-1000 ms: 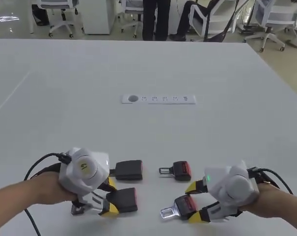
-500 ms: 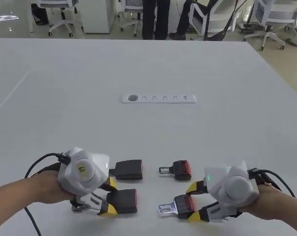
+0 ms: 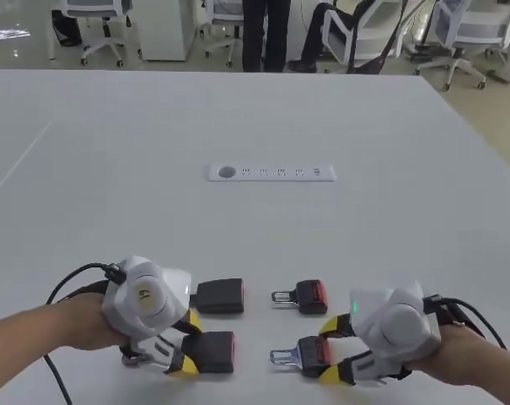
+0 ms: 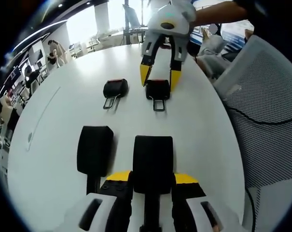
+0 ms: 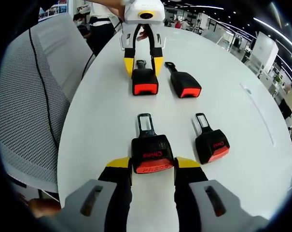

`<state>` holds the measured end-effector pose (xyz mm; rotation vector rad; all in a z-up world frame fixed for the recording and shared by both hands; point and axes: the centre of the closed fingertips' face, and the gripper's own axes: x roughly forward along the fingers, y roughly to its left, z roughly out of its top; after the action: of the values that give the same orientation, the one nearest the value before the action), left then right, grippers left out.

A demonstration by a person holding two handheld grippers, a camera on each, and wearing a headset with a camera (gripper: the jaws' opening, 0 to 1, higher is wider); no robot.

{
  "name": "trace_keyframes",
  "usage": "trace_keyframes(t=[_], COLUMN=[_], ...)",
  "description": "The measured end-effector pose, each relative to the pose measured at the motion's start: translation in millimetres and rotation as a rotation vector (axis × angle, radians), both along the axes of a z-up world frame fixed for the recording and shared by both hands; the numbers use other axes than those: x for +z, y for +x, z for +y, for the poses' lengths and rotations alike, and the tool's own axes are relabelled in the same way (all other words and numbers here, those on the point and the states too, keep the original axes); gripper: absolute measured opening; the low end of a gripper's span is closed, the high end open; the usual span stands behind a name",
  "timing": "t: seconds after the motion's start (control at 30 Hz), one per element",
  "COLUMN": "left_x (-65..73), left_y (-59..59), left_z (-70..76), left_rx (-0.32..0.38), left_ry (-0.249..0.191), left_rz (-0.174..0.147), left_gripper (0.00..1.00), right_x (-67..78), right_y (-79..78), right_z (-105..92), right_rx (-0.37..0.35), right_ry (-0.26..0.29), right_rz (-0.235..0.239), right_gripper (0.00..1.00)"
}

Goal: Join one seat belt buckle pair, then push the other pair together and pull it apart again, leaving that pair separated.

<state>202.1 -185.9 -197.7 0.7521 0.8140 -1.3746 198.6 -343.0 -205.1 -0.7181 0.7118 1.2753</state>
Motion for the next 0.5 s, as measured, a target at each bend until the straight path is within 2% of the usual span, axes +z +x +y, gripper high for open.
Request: trace_keyframes(t=[0.17, 0.3, 0.5], left_x=[-1.9, 1.6, -5.6], left_y=[1.3, -3.3, 2.0], left_z=[0.9, -3.0, 1.7], left_rx=[0.014, 0.005, -0.002], left_ry=[-0.003, 0.001, 0.003], left_rz=[0.008, 0.009, 0.012], left_gripper=[0.31, 0.31, 0.31], right_x=[-0.6, -1.4, -1.3], right_y=[0.2, 0.9, 1.2], right_z=[0.1, -0.2, 0.8], right_rx=[-0.003, -0.008, -0.01], right_ry=[-0.004, -0.004, -0.009], right_rz=[-0.004, -0.002, 0.0], right_gripper=[0.32, 0.32, 0.32])
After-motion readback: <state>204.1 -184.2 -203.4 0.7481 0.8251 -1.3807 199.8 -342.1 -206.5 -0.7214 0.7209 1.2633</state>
